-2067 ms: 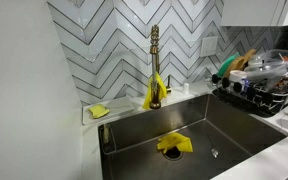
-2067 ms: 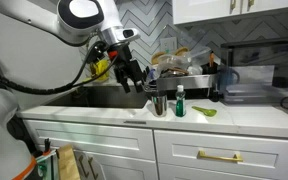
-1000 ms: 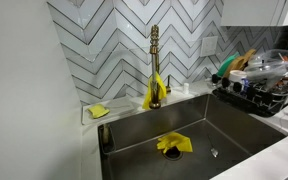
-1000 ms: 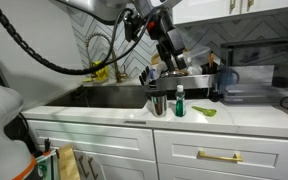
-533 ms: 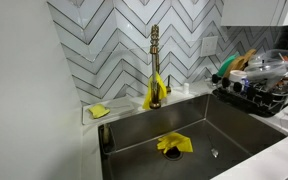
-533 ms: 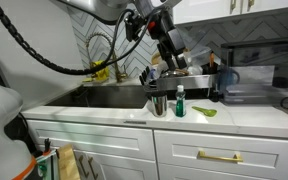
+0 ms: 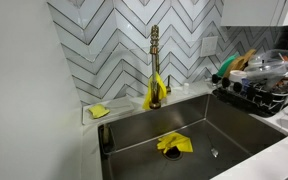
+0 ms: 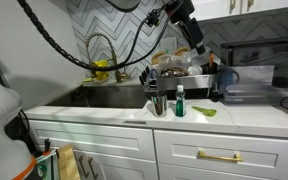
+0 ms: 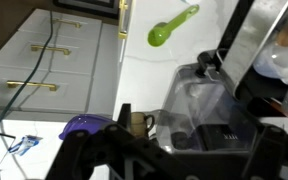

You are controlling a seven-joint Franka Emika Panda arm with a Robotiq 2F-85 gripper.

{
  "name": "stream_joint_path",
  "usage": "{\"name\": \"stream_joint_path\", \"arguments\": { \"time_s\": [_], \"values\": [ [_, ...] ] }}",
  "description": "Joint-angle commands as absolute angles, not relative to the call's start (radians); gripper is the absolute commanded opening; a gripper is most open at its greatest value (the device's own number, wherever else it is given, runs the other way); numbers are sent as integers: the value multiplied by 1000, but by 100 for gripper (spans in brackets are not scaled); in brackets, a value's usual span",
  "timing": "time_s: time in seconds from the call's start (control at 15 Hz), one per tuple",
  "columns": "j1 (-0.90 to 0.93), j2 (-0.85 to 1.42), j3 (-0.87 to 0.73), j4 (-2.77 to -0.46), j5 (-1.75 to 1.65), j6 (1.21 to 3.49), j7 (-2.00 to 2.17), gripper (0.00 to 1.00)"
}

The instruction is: Remove lunchbox from the drying rack, put it on the counter, put the bottle with green contents in the lunchbox and then move the lunchbox to the top right side of sink

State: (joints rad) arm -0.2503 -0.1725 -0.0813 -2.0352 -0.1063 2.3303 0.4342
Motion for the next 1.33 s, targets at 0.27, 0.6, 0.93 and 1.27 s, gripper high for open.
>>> {"name": "stream_joint_path", "arguments": {
  "time_s": [0.27,0.6,0.93,1.27],
  "values": [
    [-176,23,-104,-1820,190,2366,414,100],
    [-140,149,-89,-1718,281,2401,405,100],
    [-121,259,-69,-1617,335,2416,368,97],
    [-115,345,-48,-1533,342,2414,342,56]
  ]
}}
